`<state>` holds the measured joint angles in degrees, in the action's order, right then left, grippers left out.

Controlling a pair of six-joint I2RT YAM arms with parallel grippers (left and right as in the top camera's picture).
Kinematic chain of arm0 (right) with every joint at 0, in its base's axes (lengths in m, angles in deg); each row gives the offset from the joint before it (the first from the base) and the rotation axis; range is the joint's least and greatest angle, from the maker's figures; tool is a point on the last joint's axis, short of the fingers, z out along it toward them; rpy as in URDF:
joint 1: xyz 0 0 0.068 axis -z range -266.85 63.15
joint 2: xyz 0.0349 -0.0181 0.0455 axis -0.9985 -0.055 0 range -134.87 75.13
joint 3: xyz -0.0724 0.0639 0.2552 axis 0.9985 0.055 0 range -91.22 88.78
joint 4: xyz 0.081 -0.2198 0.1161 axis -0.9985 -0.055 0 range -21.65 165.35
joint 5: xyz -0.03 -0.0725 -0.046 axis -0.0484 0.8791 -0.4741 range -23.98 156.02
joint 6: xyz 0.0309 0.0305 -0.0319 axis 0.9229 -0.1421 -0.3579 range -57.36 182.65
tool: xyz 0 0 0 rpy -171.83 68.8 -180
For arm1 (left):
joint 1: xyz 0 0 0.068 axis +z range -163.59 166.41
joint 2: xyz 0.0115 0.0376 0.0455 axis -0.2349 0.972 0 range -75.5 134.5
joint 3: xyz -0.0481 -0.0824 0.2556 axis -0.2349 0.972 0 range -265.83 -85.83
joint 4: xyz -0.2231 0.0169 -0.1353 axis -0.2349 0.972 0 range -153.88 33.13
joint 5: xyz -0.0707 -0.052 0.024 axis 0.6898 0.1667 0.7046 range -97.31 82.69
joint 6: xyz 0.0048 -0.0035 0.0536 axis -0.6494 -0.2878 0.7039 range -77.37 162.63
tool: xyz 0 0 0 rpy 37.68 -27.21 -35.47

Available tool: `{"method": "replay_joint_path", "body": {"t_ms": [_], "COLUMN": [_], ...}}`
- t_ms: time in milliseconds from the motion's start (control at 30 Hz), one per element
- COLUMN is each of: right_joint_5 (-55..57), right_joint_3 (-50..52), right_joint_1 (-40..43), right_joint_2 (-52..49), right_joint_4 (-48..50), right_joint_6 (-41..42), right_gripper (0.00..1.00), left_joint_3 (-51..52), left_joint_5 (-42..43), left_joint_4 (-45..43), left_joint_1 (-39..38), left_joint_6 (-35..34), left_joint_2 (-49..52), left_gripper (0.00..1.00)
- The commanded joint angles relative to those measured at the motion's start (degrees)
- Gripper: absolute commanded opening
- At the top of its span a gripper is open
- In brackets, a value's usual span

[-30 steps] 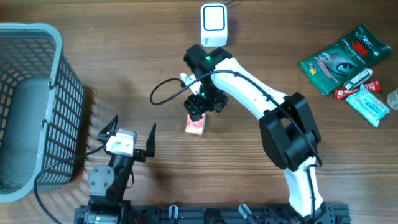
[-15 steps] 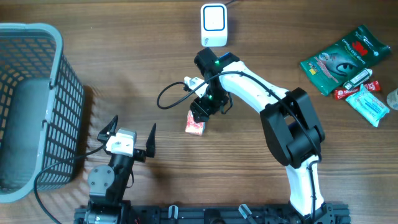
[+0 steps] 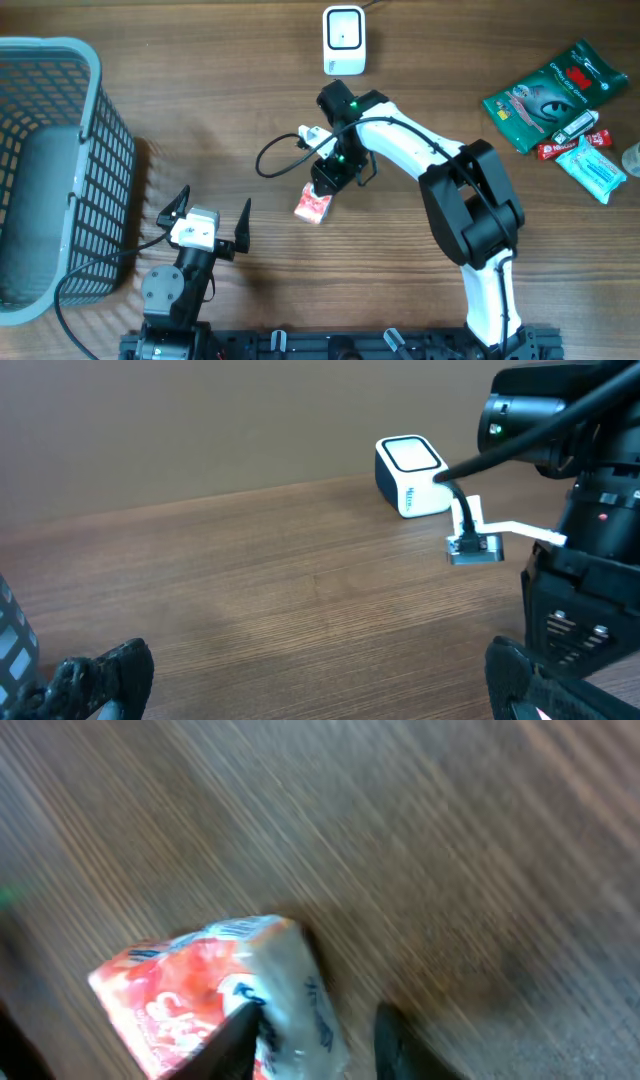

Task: Scan the item barcode
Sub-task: 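Close the right gripper on the tissue pack and lift it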

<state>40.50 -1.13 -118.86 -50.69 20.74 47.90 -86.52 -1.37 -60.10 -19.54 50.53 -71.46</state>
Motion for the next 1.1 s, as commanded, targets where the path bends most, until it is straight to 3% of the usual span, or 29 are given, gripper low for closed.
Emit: {"method": "replay_joint_path", "body": {"t_ms": [0, 100, 300, 533, 733, 800, 867, 933, 1067], "right_joint_5": [-0.6, -2.7, -3.1, -8.3, -27.5, -23.0, -7.3, 1.7, 2.2], "right_joint_3": [1.5, 1.5, 2.0, -1.1, -4.0, -4.0, -4.0, -2.0, 3.6], "right_joint_1": [0.0, 0.1, 0.0, 1.9, 7.9, 8.9, 9.2, 9.2, 9.2], "right_joint_2": [-0.5, -0.5, -0.5, 1.2, 10.4, 13.1, 13.9, 13.2, 10.5], "right_joint_4": [-0.2, -0.2, 0.0, -1.0, -6.6, -6.7, -5.7, -2.0, 4.7], "right_joint_6": [0.0, -0.1, -0.3, 2.6, -11.5, -12.0, -7.5, -4.5, -1.4], "right_gripper": [0.47, 0.45, 0.04, 0.04, 0.04, 0.04, 0.04, 0.04, 0.04], "left_joint_3": [0.3, 0.3, 0.3, 0.3, 0.3, 0.3, 0.3, 0.3, 0.3], "left_joint_5": [0.7, 0.7, 0.7, 0.7, 0.7, 0.7, 0.7, 0.7, 0.7], "left_joint_4": [0.0, 0.0, 0.0, 0.0, 0.0, 0.0, 0.0, 0.0, 0.0], "left_joint_1": [-0.3, -0.3, -0.3, -0.3, -0.3, -0.3, -0.3, -0.3, -0.3], "left_joint_6": [0.7, 0.7, 0.7, 0.7, 0.7, 0.7, 0.7, 0.7, 0.7], "left_joint_2": [-0.2, -0.2, -0.2, -0.2, -0.2, -0.2, -0.2, -0.2, -0.2], "left_gripper": [1.0, 1.0, 1.0, 1.0, 1.0, 1.0, 1.0, 1.0, 1.0]}}
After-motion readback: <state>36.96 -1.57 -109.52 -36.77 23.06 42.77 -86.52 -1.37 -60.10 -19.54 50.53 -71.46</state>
